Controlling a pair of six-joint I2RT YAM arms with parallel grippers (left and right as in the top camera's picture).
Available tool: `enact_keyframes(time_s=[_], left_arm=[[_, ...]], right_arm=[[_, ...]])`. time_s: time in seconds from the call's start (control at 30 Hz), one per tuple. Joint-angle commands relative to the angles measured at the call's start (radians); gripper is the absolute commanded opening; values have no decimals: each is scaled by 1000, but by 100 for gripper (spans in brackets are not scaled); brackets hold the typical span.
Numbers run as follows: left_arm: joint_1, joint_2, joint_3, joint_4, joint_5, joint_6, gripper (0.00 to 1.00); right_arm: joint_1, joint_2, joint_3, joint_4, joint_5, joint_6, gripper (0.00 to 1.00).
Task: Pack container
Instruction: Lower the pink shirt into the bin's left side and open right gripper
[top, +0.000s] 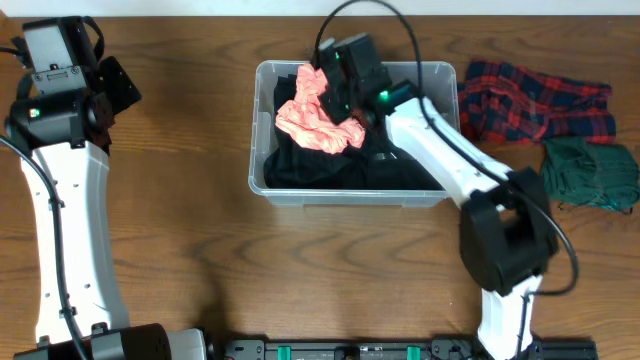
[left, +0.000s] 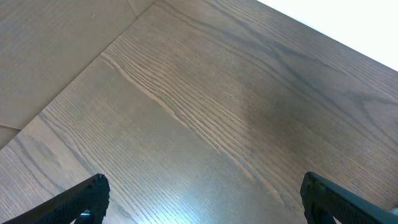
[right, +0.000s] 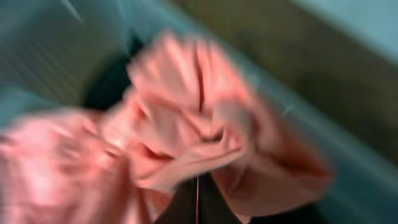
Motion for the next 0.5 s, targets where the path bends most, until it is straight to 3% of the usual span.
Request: enact_keyframes(time_s=[0.0, 0.47], left_arm=[[3, 1, -1, 0, -13, 1, 98], [3, 1, -1, 0, -13, 1, 98]], right_arm=[[28, -59, 34, 6, -42, -11, 2], [96, 161, 31, -43, -120, 5, 1]])
